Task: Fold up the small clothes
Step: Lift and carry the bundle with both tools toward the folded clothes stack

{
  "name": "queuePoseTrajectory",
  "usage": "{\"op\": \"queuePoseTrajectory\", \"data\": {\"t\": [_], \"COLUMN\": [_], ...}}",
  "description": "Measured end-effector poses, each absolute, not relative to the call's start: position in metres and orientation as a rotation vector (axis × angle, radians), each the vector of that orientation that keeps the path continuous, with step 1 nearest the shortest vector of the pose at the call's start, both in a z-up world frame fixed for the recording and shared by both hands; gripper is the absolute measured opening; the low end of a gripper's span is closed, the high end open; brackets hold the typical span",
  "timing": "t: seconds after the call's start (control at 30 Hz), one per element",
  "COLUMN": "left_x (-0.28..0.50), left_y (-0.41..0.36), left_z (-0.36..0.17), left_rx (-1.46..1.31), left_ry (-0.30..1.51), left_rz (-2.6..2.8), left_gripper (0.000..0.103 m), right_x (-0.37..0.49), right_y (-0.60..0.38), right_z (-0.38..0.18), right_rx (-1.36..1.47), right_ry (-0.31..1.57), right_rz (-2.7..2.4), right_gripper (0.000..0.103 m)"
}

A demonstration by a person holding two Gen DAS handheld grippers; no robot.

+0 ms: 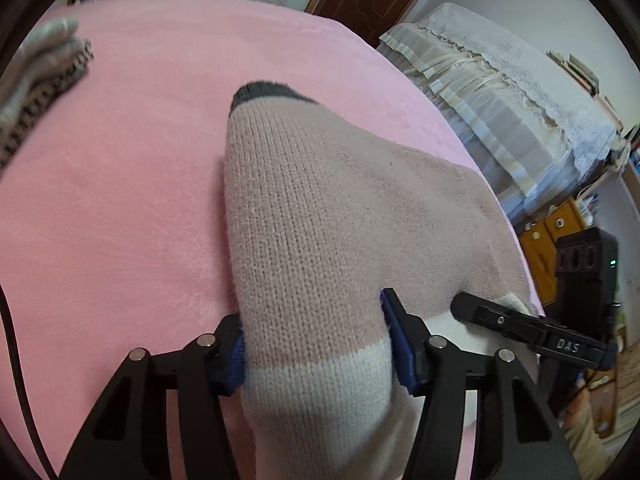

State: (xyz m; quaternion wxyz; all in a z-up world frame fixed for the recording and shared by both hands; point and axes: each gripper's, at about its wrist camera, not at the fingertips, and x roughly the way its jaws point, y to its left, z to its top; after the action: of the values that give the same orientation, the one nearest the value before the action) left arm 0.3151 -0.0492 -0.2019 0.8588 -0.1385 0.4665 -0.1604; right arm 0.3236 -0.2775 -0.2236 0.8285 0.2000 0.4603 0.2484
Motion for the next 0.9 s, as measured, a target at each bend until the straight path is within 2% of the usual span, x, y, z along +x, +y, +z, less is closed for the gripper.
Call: {"op": "queuePoseTrajectory", "data": {"t": [0.27,0.53,0.73,0.9], "left_x": [0.265,0.206,0.194,0.217], "left_y": [-0.034,0.021,0.089,0.149], "left_z": [-0.157,-0.101,-0.052,-0.009], "left_rx": [-0.26,-0.237,-0.223,-0.174], "left_ry": [0.984,0.982,0.958,0.946], "left_rz": [-0.3,-0.267,-0.197,-0.13], "left_gripper": [0.054,0.054,0.055,0.055], "right_x": [0.272,0.228,0.237,0.267], "right_y": [-0.258,-0.207,-0.135,-0.069], "right_z": [-0.191,-0.148,-0.105,-0.072], "right_rx": [0.42,0.429,0.405,0.397], "right_ry": [0.964,0.958,0.942,0.932], "right_rz": [0.512,0.583,0.672,0.722], "right_gripper": [0.041,0.041,0.041,0.041]}}
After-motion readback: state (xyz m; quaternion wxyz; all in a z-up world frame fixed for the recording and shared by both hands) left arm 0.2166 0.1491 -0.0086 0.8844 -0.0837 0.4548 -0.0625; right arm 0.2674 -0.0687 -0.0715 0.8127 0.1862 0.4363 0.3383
